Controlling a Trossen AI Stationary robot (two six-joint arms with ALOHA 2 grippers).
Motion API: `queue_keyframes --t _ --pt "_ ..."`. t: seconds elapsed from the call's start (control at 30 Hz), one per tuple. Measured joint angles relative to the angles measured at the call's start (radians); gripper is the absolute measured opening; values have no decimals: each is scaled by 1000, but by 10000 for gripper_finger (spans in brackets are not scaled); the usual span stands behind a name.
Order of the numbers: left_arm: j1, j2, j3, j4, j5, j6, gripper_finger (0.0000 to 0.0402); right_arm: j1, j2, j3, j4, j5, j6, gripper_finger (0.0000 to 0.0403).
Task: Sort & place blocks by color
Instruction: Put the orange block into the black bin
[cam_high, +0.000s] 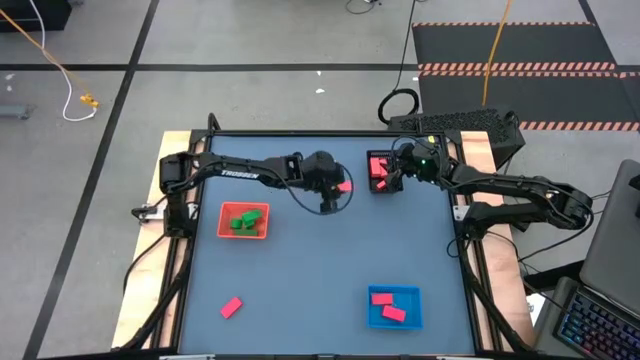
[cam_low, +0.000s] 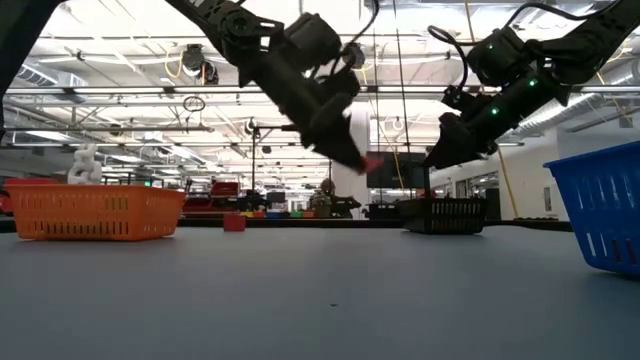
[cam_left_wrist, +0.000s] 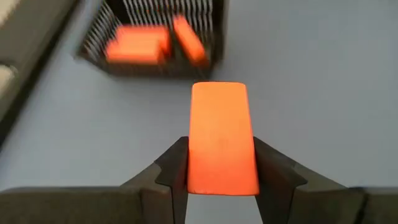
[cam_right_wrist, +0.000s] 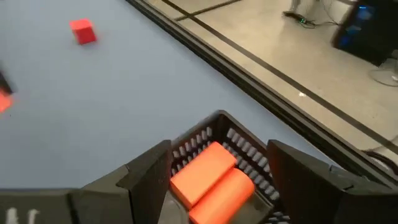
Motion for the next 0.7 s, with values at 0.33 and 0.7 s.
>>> queue_keyframes --t 0.33,0.7 --pt "16 1 0 246 166 -20 132 79 0 -1 245 -373 -5 258" --pt "16 2 0 240 196 -51 132 190 1 0 269 -372 -93 258"
